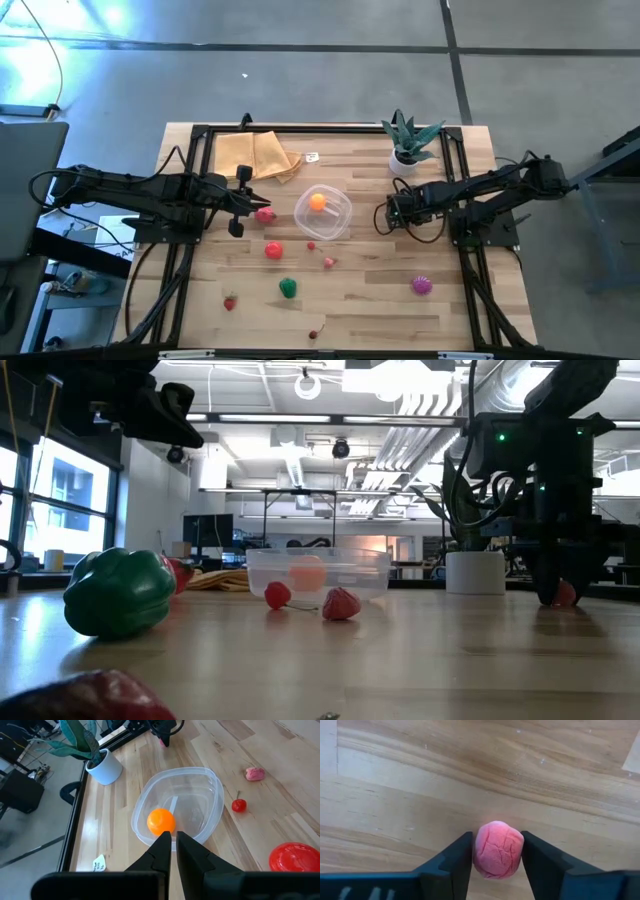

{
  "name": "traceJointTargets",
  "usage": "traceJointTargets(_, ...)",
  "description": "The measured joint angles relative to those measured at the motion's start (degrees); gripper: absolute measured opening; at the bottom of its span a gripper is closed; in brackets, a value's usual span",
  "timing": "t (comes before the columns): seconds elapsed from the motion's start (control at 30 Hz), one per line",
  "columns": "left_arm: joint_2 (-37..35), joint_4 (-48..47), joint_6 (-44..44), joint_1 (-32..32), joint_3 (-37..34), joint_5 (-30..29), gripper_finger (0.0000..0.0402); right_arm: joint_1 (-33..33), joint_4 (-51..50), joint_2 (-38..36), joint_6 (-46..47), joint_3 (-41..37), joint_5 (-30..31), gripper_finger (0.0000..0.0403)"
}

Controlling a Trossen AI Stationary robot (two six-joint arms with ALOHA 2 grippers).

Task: Pick and placing Produce into tupperware
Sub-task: Put the right peach into the transparent bin

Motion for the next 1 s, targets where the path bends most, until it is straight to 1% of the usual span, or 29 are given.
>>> traceJointTargets(0.17,0.0,0.0,0.0,0.0,0.0,0.0,0.0019,0.0,0.0,0.0,0.0,0.0,-0.2,0.0141)
traceJointTargets(0.5,0.0,0.0,0.0,0.0,0.0,0.0,0.0019,0.0,-0.1,-0.4,-0.2,0.0,-0.4,0.0139)
traceJointTargets(0.57,0.0,0.0,0.0,0.0,0.0,0.0,0.0019,0.0,0.2,-0.8,-0.3,0.0,-1.3,0.0139)
traceJointTargets(0.87,0.0,0.0,0.0,0.0,0.0,0.0,0.0019,0.0,0.0,-3.8,-0.6,0.0,-1.7,0.0139)
traceJointTargets(1.0,0.0,0.0,0.0,0.0,0.0,0.0,0.0019,0.2,0.1,-5.2,-3.6,2.4,-1.8,0.0139)
